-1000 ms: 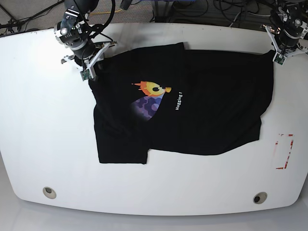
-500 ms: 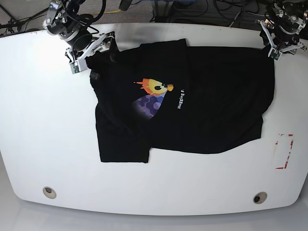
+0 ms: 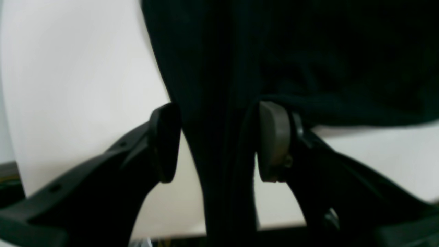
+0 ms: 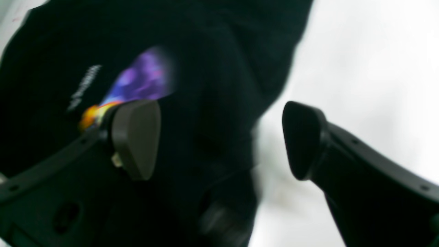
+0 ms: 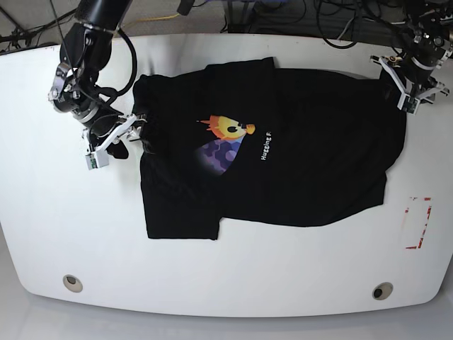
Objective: Fold the T-shirt properly
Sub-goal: 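Grasp the shirt's side edges with both grippers, then lift the shirt with both grippers, flip it and lay it down, then drag the held shirt edge with both grippers to straighten it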
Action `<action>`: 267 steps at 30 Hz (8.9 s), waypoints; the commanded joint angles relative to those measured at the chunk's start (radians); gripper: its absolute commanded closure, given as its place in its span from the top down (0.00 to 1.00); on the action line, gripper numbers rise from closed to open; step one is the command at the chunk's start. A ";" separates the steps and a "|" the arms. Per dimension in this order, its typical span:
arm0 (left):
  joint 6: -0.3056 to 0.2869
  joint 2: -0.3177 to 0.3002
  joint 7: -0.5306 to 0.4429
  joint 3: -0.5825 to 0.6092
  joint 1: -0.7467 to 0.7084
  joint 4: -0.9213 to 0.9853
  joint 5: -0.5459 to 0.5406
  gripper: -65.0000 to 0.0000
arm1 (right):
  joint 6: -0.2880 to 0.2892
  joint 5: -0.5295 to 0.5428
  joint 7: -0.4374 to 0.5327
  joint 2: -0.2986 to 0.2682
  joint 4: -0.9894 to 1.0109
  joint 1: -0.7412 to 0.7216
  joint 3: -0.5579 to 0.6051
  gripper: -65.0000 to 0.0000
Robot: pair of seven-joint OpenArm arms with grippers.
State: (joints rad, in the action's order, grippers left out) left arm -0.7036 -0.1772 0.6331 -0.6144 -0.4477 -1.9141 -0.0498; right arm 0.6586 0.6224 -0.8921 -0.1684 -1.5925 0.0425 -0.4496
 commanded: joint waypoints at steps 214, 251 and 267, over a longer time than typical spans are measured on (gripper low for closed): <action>0.005 -0.114 0.287 0.038 0.286 0.055 -0.115 0.00 | 0.040 -0.014 -0.365 -0.262 -0.297 0.099 0.101 0.80; 0.005 -0.137 0.287 0.038 0.367 0.324 -0.120 0.00 | 0.040 0.176 -0.373 0.003 -0.173 0.213 -0.283 0.67; 0.005 -0.137 0.287 0.047 0.484 0.393 -0.115 0.00 | 0.040 0.169 -0.373 0.007 -0.228 0.211 -0.275 0.67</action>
State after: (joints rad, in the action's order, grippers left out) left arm -0.6975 -0.2947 0.9321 -0.5674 0.0257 -1.5055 -0.1577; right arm 0.6964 0.7776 -1.2819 -0.1493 -1.8313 0.2665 -0.7219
